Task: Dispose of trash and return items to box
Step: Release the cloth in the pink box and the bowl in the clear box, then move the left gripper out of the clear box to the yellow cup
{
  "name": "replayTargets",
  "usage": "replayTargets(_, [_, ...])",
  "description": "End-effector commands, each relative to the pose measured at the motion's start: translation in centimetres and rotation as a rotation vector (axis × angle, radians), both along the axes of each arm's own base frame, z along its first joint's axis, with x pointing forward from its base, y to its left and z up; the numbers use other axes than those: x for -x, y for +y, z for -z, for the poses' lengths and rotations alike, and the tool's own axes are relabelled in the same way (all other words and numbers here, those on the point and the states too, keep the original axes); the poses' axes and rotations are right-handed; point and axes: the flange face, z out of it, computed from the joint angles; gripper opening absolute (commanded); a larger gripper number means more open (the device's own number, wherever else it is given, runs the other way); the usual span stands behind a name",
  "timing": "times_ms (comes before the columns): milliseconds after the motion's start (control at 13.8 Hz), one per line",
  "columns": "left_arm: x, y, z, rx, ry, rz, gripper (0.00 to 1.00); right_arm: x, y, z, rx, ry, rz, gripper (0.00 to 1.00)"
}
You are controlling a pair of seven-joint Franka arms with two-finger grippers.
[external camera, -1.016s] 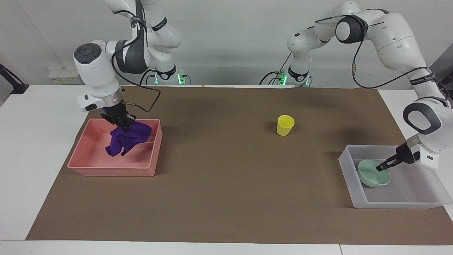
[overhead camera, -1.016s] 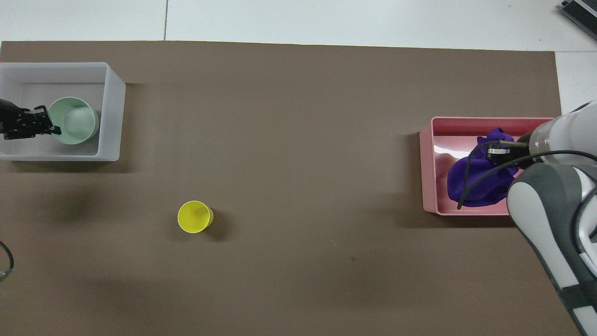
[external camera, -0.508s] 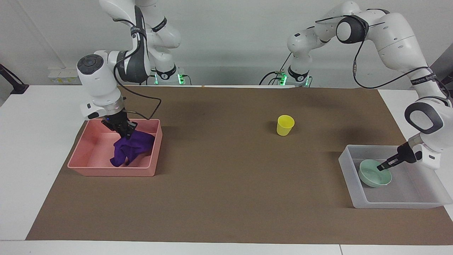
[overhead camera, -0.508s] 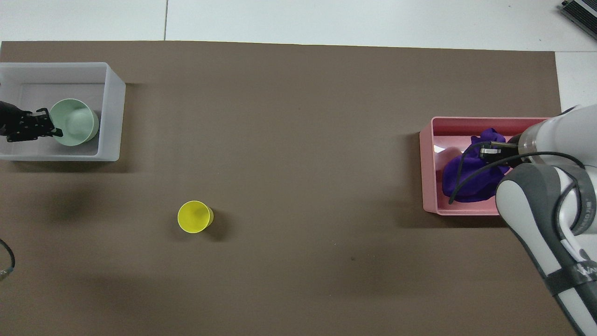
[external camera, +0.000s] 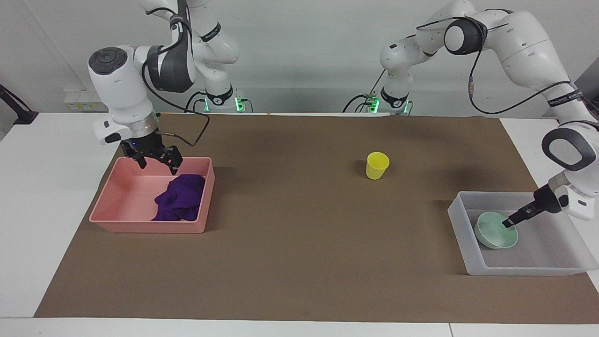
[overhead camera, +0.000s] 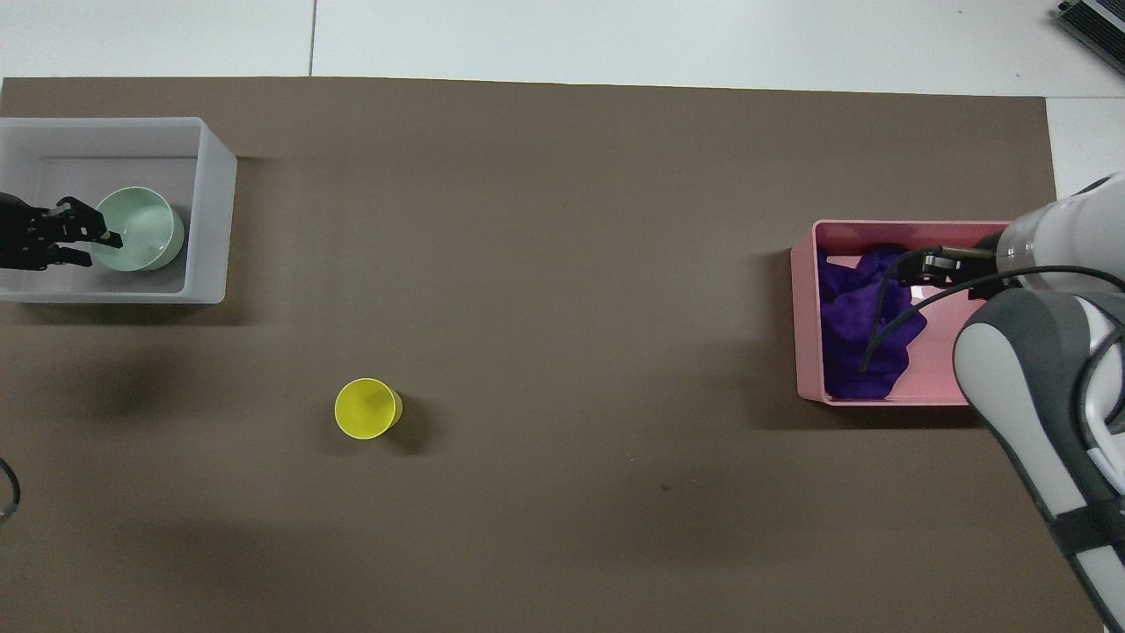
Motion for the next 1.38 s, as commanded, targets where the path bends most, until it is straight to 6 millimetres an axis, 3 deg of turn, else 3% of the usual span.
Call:
replayTargets(0, [0.7,-4.6,-7.6,-0.066,-0.053,0.092,1.00,0.2,0.8,-3.9,-0.025,0.033,-0.030,1.00])
replayTargets(145, [2.3,-8.7,-10.9,-0.105,0.018,0.184,1.00,0.6,2.7,-5.7,-0.025,0.055,-0.076,1.00])
replayTargets(290, [6.2,-12.4,-13.3,-0.067,0.167,0.238,1.00,1.2,2.9,-7.0,-0.024,0.066,-0.080,1.00])
replayTargets(435, [9.9,-17.1,-14.8,-0.071,0.187,0.304,1.00,1.6,3.5,-7.8,-0.052,0.061,-0.081,1.00])
replayTargets(580, [12.8,-20.5,-13.5,-0.073,0.227,0.361,1.00,2.7,4.1,-8.3,-0.049,0.057,-0.083,1.00])
replayTargets(653, [13.8,-21.8,-12.4,-0.074,0.240,0.383,1.00,3.4,5.5,-8.0,-0.045,0.066,-0.096,1.00])
replayTargets(798, [14.9,-24.0,-10.4,-0.079,0.240,0.416,1.00,3.9,5.6,-7.5,-0.042,0.079,-0.091,1.00])
replayTargets(1088, [17.8,-25.0,-5.1,-0.096,0.202,0.415,1.00,4.1,5.7,-7.3,-0.041,0.082,-0.097,1.00])
replayTargets(1306, [19.2,-25.4,-3.5,-0.101,0.201,0.420,1.00,4.3,5.6,-7.1,-0.042,0.094,-0.093,1.00])
